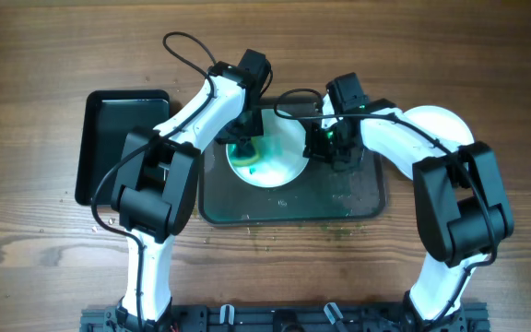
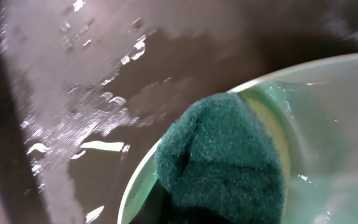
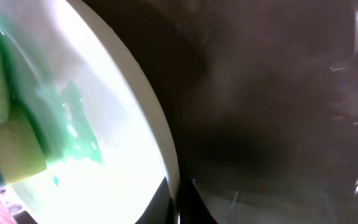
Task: Clean dirty plates on tray and stack at the side
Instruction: 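Scrub the last plate with the sponge in the left gripper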
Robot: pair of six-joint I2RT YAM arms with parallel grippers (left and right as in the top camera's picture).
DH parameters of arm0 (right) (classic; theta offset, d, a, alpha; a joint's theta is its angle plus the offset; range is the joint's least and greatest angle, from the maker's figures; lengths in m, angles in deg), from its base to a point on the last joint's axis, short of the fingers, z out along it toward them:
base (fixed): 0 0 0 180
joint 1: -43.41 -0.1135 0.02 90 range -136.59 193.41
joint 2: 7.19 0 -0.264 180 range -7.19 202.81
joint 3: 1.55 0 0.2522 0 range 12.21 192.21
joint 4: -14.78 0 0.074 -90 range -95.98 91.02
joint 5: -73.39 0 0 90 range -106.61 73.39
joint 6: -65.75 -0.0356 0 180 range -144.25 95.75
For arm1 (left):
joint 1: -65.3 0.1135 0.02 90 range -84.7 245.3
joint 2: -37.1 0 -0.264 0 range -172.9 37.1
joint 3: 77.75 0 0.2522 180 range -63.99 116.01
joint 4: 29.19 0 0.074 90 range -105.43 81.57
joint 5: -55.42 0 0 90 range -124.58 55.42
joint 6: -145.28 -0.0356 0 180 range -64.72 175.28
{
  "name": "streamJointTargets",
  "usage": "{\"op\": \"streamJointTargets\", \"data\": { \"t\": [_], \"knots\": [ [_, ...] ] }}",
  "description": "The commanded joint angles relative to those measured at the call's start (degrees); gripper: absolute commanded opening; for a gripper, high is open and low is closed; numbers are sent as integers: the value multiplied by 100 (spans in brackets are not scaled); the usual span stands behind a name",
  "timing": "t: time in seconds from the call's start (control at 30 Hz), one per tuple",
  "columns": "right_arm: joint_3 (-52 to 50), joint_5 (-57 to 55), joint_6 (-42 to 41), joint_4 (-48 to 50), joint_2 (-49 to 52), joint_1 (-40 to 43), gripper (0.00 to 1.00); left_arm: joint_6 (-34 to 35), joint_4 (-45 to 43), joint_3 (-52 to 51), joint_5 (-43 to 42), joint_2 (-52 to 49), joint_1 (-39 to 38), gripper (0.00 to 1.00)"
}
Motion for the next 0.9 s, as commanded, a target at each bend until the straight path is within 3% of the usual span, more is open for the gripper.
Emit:
{"op": "streamJointTargets", "data": {
  "t": [0.0,0.03,0.07,0.13,0.23,0.3,0.47,0.53,0.6,0.7,0.77,0.87],
  "knots": [
    [-50,-114,35,-122,83,66,4,-127,323,-125,-260,-151,208,4],
    [-50,-114,35,-125,83,66,4,-452,348,-125,-901,-151,173,4],
    [-50,-114,31,-125,83,66,4,-1419,402,-125,-2402,-151,81,4],
    [-50,-114,24,-116,83,66,4,-2448,557,-125,-3357,-151,-42,4],
    [-50,-114,37,-136,83,66,4,-3434,706,-131,-3329,-151,-251,4],
    [-50,-114,42,-136,83,66,4,-3506,522,-133,-2658,-151,-278,4],
    [-50,-111,33,-131,83,87,4,-3473,-120,-186,-1869,-153,-271,4],
    [-50,-111,35,-129,83,87,4,-3222,-439,-299,-1845,-153,-271,4],
    [-50,-111,39,-136,83,87,4,-2527,-654,-564,-1709,-153,-273,4],
    [-50,-111,35,-118,83,87,5,-487,-695,-874,-39,-153,-271,4],
    [-50,-111,31,-118,83,87,4,466,-671,-866,798,-103,-271,4],
    [-50,-114,31,-118,83,87,4,837,-669,-726,1152,57,-271,4]
  ]
}}
